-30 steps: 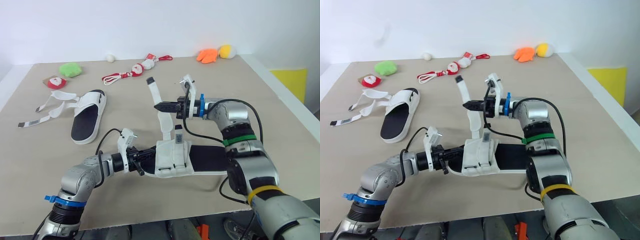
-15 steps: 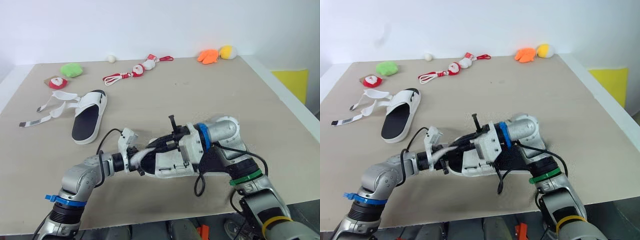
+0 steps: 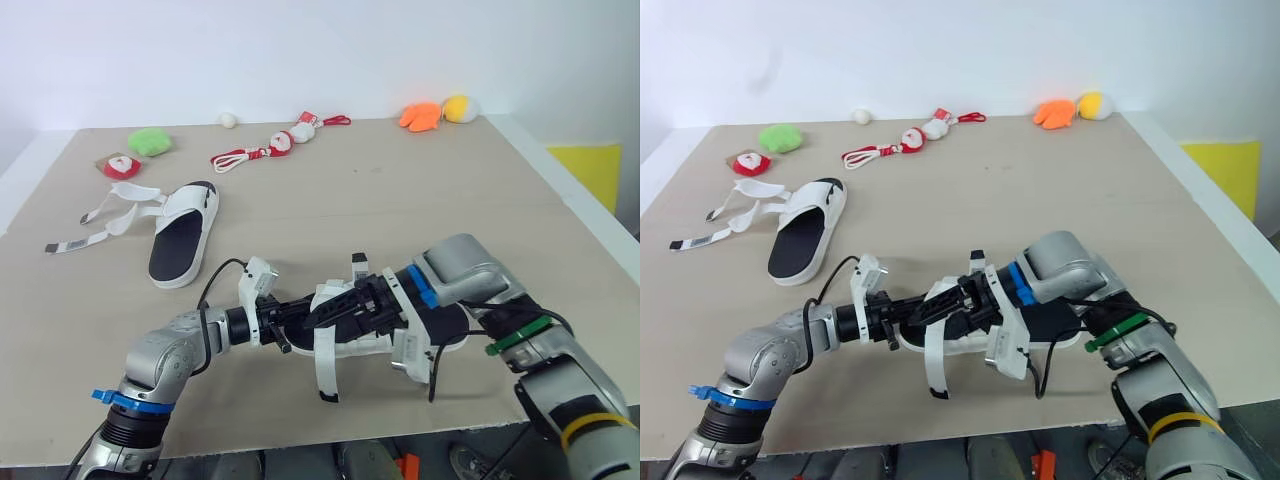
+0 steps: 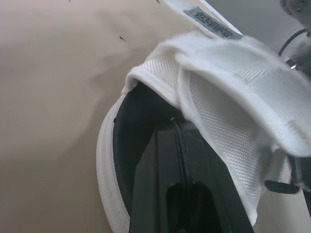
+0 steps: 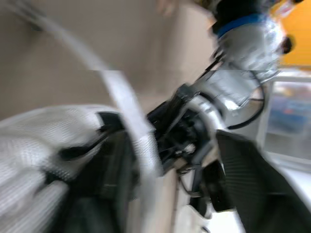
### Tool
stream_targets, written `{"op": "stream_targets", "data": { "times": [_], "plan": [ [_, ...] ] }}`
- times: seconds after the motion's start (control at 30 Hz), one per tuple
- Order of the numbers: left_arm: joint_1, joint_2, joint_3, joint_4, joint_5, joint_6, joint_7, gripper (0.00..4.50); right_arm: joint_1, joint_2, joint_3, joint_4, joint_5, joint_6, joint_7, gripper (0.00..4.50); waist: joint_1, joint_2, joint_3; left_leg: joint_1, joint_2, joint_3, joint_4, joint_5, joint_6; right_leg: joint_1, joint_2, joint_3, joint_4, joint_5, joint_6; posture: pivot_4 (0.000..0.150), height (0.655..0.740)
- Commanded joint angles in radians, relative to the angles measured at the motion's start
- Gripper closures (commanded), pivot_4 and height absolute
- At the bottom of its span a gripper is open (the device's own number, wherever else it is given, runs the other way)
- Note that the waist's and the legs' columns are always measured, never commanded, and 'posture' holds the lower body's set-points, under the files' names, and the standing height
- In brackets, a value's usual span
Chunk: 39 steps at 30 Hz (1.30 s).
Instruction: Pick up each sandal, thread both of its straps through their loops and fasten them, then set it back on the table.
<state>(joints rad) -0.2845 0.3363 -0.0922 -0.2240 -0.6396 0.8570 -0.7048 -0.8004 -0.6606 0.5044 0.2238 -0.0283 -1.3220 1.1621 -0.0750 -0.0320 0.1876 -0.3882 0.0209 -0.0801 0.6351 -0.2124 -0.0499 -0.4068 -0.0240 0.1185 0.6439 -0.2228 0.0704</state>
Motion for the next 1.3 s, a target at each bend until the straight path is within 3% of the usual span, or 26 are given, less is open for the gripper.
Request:
{"op": "stream_targets", "data": {
  "times": [0.03,0.4,0.53,0.67,0.87,1.1,1.3],
  "plan": [
    [0.03,0.014,-0.017,0.002,0.008,0.022,0.01,4.5,0.06,-0.101,0.044,-0.113,0.041,0.051,-0.025,0.02,0.003,0.0,0.0,0.0,0.0,0.0,0.0,0.0,0.0,0.0,0.0,0.0,0.0,0.0,0.0,0.15,0.74],
    [0.034,0.019,-0.024,0.01,0.009,0.021,-0.002,4.5,0.31,-0.38,-0.025,-0.43,0.324,0.5,-0.019,0.02,0.015,0.001,0.0,0.001,0.0,-0.001,0.0,-0.002,0.0,0.0,0.0,-0.002,0.001,-0.003,0.0,0.15,0.74],
    [0.032,0.02,-0.028,0.014,0.008,0.022,-0.006,4.5,0.479,-0.578,-0.081,-0.666,0.621,1.033,-0.073,0.02,0.025,0.003,-0.001,-0.001,0.0,-0.001,0.0,-0.002,-0.001,-0.001,-0.001,-0.002,0.001,-0.004,-0.001,0.15,0.74],
    [0.03,0.019,-0.028,0.02,0.008,0.022,-0.008,4.5,0.515,-0.758,-0.094,-0.787,1.021,1.694,-0.188,0.02,0.027,0.005,-0.003,0.0,0.0,-0.001,0.0,-0.003,-0.001,-0.001,-0.001,-0.002,0.001,-0.005,-0.001,0.15,0.74],
    [0.032,0.017,-0.026,0.02,0.007,0.023,-0.007,4.5,0.497,-0.641,-0.141,-0.717,1.354,2.14,-0.379,0.02,0.027,0.002,-0.004,-0.001,0.001,-0.001,0.001,-0.003,-0.001,-0.002,-0.001,-0.003,0.001,-0.005,-0.002,0.15,0.74],
    [0.04,0.013,-0.028,0.014,0.004,0.024,-0.001,4.5,0.516,-0.419,-0.187,-0.653,1.48,2.354,-0.632,0.02,0.027,0.002,-0.004,-0.003,0.0,-0.001,0.001,-0.004,-0.001,-0.002,0.0,-0.003,0.0,-0.005,-0.001,0.15,0.74],
    [0.041,0.011,-0.027,0.014,0.0,0.025,0.003,4.5,0.479,-0.3,-0.22,-0.617,1.686,2.449,-0.886,0.02,0.026,0.001,-0.005,-0.002,0.001,-0.001,0.001,-0.004,-0.001,-0.002,0.0,-0.003,0.0,-0.005,-0.001,0.15,0.74]
  ]
}}
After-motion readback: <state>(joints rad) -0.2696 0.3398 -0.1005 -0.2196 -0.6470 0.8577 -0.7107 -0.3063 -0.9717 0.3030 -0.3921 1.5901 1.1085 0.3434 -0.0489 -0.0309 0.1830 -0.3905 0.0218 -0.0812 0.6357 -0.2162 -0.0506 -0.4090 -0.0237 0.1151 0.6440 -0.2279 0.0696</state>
